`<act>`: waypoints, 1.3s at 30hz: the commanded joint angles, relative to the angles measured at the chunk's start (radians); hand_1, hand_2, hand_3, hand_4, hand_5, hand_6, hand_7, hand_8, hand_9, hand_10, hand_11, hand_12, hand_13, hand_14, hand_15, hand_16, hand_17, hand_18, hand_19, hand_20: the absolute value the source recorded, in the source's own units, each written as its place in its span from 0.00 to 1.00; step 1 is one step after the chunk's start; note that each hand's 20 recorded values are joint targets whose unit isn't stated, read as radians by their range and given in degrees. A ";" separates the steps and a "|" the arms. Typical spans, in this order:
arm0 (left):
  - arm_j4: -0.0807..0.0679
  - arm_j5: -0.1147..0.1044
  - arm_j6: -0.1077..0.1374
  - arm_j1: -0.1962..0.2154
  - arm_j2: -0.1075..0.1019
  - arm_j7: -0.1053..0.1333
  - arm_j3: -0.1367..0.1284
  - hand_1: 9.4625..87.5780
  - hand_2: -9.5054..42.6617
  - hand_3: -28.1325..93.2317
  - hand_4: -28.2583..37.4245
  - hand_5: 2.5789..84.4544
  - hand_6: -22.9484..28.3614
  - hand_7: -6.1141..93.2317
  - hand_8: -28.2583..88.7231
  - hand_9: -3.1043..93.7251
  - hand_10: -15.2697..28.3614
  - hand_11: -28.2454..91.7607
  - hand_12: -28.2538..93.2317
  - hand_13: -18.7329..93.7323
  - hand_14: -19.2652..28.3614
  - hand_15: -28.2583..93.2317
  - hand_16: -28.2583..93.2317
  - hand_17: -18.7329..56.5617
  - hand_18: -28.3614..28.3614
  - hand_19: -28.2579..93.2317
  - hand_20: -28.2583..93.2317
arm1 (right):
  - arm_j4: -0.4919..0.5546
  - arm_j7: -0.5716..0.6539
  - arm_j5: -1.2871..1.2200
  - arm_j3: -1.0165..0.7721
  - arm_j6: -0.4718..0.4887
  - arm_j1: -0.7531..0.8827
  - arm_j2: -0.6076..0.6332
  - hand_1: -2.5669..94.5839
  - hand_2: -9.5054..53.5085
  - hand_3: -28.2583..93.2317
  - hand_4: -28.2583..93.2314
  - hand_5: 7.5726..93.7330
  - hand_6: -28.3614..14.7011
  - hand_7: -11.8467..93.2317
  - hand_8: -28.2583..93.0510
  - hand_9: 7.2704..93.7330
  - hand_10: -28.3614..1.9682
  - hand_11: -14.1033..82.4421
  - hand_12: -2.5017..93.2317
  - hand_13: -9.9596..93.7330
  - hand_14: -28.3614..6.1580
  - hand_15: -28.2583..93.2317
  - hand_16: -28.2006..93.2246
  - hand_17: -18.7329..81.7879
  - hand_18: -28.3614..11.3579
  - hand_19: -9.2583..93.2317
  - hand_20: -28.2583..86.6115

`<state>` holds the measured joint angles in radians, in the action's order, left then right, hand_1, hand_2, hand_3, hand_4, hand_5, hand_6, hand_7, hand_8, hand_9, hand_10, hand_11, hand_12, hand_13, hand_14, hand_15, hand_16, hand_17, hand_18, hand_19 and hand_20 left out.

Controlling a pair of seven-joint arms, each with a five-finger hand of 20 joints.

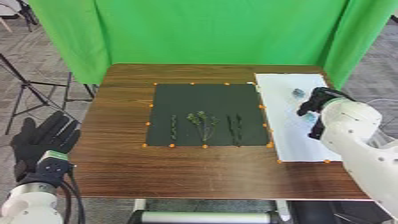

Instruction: Arrange flowers

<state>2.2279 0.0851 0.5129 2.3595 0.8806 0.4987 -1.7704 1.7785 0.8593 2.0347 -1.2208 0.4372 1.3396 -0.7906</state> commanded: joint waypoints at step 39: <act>0.008 0.002 -0.014 0.021 0.006 -0.002 -0.027 0.23 0.42 0.83 0.00 0.54 0.62 0.28 0.14 0.47 0.70 0.49 0.31 0.44 0.76 0.68 0.15 0.20 0.77 0.59 0.34 | 0.134 -0.105 0.190 0.017 -0.282 0.128 0.011 0.74 0.00 0.83 0.00 0.62 0.64 0.63 0.34 0.81 0.62 0.37 0.54 0.87 0.78 0.53 0.62 0.73 0.51 1.00 0.32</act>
<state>2.2311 0.0918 0.5126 2.3707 0.8831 0.4920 -1.7860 1.8097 0.8183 2.1729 -1.2223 0.2054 1.5026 -0.7802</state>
